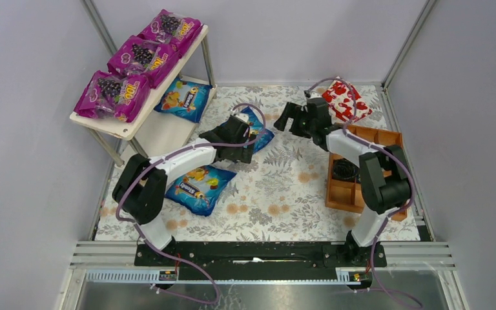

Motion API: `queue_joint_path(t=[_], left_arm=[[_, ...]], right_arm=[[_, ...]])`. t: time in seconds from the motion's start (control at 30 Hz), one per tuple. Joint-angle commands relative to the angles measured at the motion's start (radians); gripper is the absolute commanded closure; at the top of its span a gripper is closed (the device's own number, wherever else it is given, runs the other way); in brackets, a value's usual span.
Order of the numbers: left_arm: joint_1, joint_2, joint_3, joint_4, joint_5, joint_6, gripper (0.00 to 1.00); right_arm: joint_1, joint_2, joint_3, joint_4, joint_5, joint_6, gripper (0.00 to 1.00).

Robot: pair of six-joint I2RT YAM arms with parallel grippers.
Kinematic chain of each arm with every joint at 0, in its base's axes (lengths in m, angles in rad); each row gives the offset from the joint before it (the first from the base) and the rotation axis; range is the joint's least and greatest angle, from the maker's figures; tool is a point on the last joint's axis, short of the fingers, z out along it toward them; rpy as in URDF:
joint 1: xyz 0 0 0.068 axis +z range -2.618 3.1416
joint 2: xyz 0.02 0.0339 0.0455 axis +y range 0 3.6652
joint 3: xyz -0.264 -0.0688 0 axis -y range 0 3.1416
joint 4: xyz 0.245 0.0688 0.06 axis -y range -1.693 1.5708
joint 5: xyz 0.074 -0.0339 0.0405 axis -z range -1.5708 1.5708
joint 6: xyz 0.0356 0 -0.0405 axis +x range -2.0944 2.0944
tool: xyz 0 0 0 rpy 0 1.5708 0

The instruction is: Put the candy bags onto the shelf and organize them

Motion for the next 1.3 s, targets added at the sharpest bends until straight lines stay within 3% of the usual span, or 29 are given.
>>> queue_joint_path(t=[0.0,0.1,0.23,0.7,0.83,0.93,1.27], left_arm=[[0.029,0.046,0.0,0.09,0.034,-0.094,0.01],[0.048,0.098,-0.008,0.133,0.05,-0.116,0.02],[0.059,0.154,0.013,0.155,0.077,-0.149,0.1],[0.061,0.181,0.055,0.187,0.198,-0.202,0.79],[0.06,0.155,0.063,0.211,0.27,-0.235,0.95],[0.06,0.131,0.081,0.223,0.328,-0.263,0.98],[0.06,0.106,0.138,0.243,0.476,-0.33,0.99]], right_arm=[[-0.14,0.025,-0.083,0.151,-0.276,0.048,0.0],[-0.176,0.096,-0.103,0.292,-0.444,0.173,0.0],[-0.174,0.123,-0.135,0.4,-0.47,0.239,0.0],[-0.127,0.174,-0.13,0.435,-0.434,0.327,0.0],[-0.117,0.175,-0.202,0.574,-0.403,0.45,0.01],[-0.107,0.185,-0.261,0.717,-0.397,0.554,0.02],[-0.024,0.31,-0.235,0.842,-0.384,0.715,0.05]])
